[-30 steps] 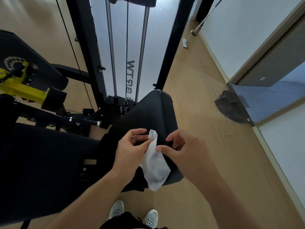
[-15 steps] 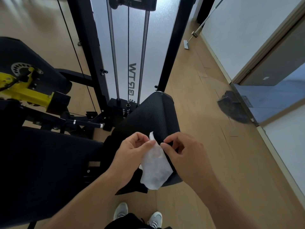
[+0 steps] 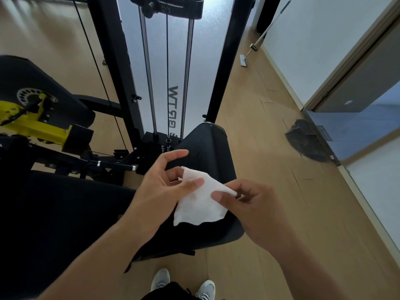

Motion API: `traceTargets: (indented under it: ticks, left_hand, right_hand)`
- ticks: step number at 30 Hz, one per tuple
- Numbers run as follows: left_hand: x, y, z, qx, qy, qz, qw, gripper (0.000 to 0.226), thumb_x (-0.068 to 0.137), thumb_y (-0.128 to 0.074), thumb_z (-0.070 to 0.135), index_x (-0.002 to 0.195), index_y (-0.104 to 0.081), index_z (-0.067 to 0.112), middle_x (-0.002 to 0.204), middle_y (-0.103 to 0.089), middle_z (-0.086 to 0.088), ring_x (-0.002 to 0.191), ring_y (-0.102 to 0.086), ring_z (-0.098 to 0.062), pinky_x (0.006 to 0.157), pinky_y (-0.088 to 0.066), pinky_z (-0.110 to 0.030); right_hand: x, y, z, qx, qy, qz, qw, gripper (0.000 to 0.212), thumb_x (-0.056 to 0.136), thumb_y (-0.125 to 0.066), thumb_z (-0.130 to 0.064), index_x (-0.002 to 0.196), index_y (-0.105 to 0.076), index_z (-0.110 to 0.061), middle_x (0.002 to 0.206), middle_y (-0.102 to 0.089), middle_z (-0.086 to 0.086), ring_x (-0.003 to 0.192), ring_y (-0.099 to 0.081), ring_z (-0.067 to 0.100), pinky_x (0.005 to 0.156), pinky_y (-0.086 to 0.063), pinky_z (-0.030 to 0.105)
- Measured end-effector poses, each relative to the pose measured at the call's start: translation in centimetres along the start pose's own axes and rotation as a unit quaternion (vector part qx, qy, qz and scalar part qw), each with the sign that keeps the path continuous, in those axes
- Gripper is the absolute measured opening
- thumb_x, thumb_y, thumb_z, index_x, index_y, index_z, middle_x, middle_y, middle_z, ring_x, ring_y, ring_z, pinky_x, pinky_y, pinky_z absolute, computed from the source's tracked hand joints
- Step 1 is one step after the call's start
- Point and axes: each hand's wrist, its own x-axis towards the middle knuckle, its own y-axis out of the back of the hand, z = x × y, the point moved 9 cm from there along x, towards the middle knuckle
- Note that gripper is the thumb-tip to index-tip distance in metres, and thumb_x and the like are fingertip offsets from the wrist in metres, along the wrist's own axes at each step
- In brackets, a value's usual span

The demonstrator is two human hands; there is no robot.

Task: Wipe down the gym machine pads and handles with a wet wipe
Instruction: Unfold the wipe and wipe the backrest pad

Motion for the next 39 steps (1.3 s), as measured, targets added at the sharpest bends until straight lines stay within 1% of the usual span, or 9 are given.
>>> traceTargets:
  ticks: [4, 8, 12, 20, 22, 24, 27, 30, 39]
  left_hand:
    - [0.5, 0.4, -0.7, -0.016, -0.004, 0.053, 0.998, 0.065, 0.064, -0.083, 0.025, 0.125, -0.062, 0.025, 0.081, -0.069, -0.005, 0.08, -0.071, -0.019, 0.075, -0.06, -0.035]
    - [1.5, -0.1, -1.6, -0.026, -0.002, 0.076, 0.997, 0.053, 0.075, -0.082, 0.017, 0.124, -0.061, 0.02, 0.083, -0.069, -0.007, 0.074, -0.067, -0.015, 0.064, -0.059, -0.03]
    - [3.1, 1.6, -2.7, 0.039, -0.012, 0.149, 0.988, 0.044, 0.086, -0.079, 0.015, 0.124, -0.06, 0.024, 0.097, -0.074, -0.001, 0.077, -0.073, -0.013, 0.061, -0.058, -0.026]
    - [3.1, 2.2, -3.9, 0.128, -0.07, 0.182, 0.972, 0.028, 0.09, -0.074, 0.016, 0.114, -0.065, 0.025, 0.096, -0.072, 0.006, 0.088, -0.071, -0.01, 0.066, -0.061, -0.025]
    - [3.2, 1.9, -4.0, 0.152, -0.08, 0.171, 0.97, 0.025, 0.09, -0.074, 0.018, 0.111, -0.066, 0.026, 0.097, -0.072, 0.01, 0.09, -0.071, -0.006, 0.073, -0.061, -0.026]
    - [3.5, 1.3, -4.1, 0.168, -0.085, 0.151, 0.97, 0.024, 0.091, -0.073, 0.018, 0.112, -0.066, 0.027, 0.102, -0.072, 0.014, 0.098, -0.069, -0.001, 0.084, -0.058, -0.022]
    - [4.6, 0.4, -4.7, 0.18, -0.063, 0.1, 0.977, 0.031, 0.097, -0.066, 0.024, 0.126, -0.062, 0.032, 0.12, -0.066, 0.018, 0.117, -0.061, 0.004, 0.1, -0.049, -0.019]
    - [6.0, 0.1, -5.0, 0.196, -0.047, 0.085, 0.976, 0.039, 0.1, -0.061, 0.026, 0.139, -0.057, 0.033, 0.13, -0.061, 0.022, 0.125, -0.055, 0.005, 0.11, -0.043, -0.022]
    - [8.8, 0.2, -4.3, 0.313, -0.029, 0.067, 0.947, 0.04, 0.103, -0.054, 0.037, 0.144, -0.055, 0.035, 0.145, -0.054, 0.022, 0.135, -0.049, 0.001, 0.119, -0.037, -0.031]
  right_hand:
    - [0.0, 1.1, 0.6, 0.061, -0.029, 0.01, 0.998, 0.031, 0.072, -0.072, -0.049, 0.08, -0.074, -0.019, 0.074, -0.075, 0.007, 0.065, -0.069, 0.021, 0.06, -0.054, 0.031]
    - [1.0, 3.1, 1.6, 0.054, -0.075, 0.032, 0.995, 0.016, 0.084, -0.077, -0.031, 0.088, -0.073, -0.017, 0.077, -0.076, 0.011, 0.067, -0.072, 0.027, 0.055, -0.057, 0.033]
    - [3.1, 5.2, 2.5, -0.238, -0.064, 0.099, 0.964, 0.038, 0.093, -0.069, -0.048, 0.127, -0.061, -0.033, 0.103, -0.069, -0.012, 0.091, -0.068, 0.012, 0.08, -0.057, 0.034]
    - [1.1, -2.0, 1.3, -0.451, -0.025, 0.062, 0.89, 0.065, 0.102, -0.046, -0.052, 0.155, -0.041, -0.014, 0.157, -0.047, 0.003, 0.126, -0.063, 0.023, 0.093, -0.054, 0.031]
    - [1.9, -3.0, 1.3, -0.432, -0.013, 0.07, 0.899, 0.071, 0.101, -0.055, -0.043, 0.155, -0.035, -0.001, 0.159, -0.042, 0.015, 0.138, -0.053, 0.027, 0.102, -0.051, 0.033]
    - [3.4, -3.8, 2.6, -0.379, -0.034, 0.008, 0.925, 0.071, 0.11, -0.034, -0.037, 0.161, -0.002, -0.001, 0.171, -0.005, 0.013, 0.158, -0.01, 0.023, 0.123, -0.013, 0.026]
    - [6.6, -3.7, 2.7, -0.38, 0.035, -0.003, 0.925, 0.062, 0.111, -0.026, -0.021, 0.156, 0.005, 0.01, 0.168, 0.005, 0.021, 0.158, 0.004, 0.033, 0.126, 0.0, 0.031]
    - [10.4, -4.1, 3.3, -0.331, 0.008, -0.092, 0.939, 0.062, 0.111, -0.024, -0.016, 0.156, 0.014, 0.002, 0.168, 0.02, 0.01, 0.152, 0.023, 0.013, 0.115, 0.019, 0.015]
    - [8.2, -1.2, 3.3, -0.197, 0.113, -0.09, 0.97, 0.05, 0.11, -0.031, -0.032, 0.159, -0.023, -0.028, 0.167, -0.014, -0.021, 0.152, -0.007, -0.009, 0.125, -0.009, 0.016]
